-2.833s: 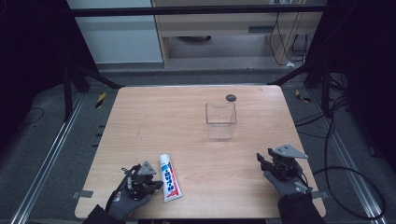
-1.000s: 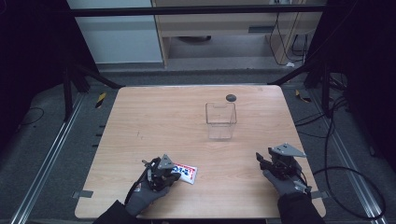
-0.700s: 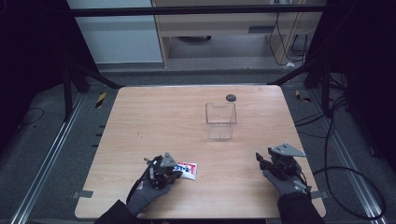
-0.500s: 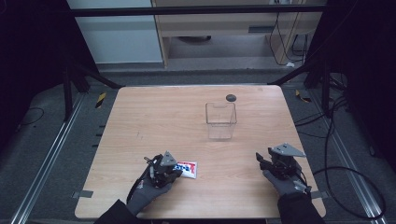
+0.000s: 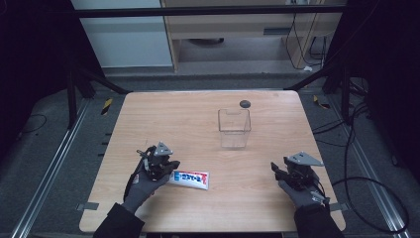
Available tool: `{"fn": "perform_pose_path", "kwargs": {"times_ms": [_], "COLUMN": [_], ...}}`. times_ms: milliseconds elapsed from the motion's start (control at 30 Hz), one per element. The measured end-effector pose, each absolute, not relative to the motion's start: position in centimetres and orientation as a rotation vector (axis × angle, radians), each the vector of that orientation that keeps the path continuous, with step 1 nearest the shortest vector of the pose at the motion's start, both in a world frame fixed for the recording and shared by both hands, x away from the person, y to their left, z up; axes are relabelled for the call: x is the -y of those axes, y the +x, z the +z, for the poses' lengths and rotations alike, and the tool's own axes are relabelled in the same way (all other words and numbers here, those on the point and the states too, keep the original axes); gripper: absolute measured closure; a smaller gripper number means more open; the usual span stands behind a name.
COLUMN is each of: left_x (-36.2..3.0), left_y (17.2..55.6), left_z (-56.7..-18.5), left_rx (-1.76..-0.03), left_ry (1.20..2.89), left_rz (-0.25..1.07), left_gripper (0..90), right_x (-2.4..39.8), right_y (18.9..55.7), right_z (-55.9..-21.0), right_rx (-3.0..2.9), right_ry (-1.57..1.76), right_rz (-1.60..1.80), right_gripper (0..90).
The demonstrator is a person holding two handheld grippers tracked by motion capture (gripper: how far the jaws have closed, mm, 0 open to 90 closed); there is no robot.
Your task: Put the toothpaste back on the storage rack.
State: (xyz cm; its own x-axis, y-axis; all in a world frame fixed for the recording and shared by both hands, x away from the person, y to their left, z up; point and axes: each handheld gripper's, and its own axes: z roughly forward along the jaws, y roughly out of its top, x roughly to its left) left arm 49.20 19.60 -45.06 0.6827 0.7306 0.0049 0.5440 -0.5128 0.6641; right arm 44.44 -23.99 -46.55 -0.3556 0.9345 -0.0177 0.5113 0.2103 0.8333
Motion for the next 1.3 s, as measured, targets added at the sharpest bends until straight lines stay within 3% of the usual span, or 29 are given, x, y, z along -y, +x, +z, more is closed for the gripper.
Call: {"fn": "perform_pose_path", "kwargs": {"times_ms": [500,1300], "left_x": [-20.5,-21.8], "left_y": [49.6,46.7], "left_z": [-46.4,-46.1], "left_rx": [-1.018,-1.005], "left_ry": [2.291,2.300], "left_rz": [0.356,0.327], "left_gripper": [89.4,89.4], "right_x": [24.1,24.3], "right_y": [44.3,44.2], "right_z": [-46.5,-46.4], "right_rx": [-1.953,-1.947], "right_ry": [1.338,1.336], "right_rz": [1.039,1.031], "right_gripper": [45.8,45.7]}}
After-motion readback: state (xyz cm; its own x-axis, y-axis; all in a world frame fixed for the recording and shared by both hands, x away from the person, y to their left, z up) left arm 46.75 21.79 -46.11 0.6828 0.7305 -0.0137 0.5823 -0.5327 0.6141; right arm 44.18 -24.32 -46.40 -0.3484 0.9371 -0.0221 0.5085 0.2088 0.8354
